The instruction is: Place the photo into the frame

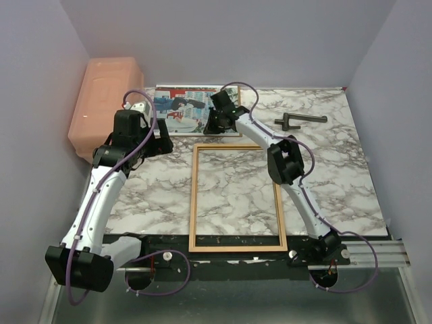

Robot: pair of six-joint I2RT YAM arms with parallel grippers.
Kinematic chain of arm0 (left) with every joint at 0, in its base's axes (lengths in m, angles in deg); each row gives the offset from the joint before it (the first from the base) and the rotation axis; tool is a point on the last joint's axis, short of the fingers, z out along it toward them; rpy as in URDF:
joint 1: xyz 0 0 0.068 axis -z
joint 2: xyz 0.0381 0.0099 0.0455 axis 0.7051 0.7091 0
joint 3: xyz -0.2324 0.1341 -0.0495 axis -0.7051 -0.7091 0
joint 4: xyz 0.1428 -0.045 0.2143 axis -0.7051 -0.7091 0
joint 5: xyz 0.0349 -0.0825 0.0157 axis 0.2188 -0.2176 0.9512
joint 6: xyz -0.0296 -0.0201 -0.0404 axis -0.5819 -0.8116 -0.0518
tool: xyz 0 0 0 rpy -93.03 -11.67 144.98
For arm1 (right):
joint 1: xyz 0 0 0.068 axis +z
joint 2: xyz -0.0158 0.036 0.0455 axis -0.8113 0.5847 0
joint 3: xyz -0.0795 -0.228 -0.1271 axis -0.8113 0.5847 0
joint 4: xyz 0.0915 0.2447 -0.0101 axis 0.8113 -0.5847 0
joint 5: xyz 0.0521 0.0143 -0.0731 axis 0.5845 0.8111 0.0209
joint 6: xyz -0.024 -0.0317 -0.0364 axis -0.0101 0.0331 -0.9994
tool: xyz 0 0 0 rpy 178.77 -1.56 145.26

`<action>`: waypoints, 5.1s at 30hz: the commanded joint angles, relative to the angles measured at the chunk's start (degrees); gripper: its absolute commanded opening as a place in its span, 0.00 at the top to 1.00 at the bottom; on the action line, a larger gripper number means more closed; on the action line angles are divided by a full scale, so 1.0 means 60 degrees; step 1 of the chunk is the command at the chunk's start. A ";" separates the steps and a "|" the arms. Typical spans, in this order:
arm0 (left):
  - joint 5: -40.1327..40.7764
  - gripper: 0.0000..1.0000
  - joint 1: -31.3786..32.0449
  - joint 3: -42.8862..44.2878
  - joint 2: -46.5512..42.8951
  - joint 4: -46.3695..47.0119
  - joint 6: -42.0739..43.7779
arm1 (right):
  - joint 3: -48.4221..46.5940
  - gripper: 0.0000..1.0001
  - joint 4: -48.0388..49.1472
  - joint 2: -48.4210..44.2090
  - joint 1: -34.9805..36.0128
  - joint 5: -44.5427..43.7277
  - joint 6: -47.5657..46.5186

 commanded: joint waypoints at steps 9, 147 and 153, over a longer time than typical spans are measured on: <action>-0.0486 0.01 0.0000 -0.0795 -0.0359 0.0243 -0.0034 | -0.0051 0.99 -0.1342 0.0269 -0.0564 -0.3285 0.0300; -0.3529 0.02 -0.0791 0.2629 0.2305 0.1690 -0.0968 | 0.0774 0.26 -0.0367 -0.1495 0.0179 0.1333 -0.2427; -0.2604 0.01 -0.0790 0.1440 0.0043 0.2395 -0.1200 | 0.1076 0.25 0.0778 -0.1332 0.1118 0.0029 -0.2935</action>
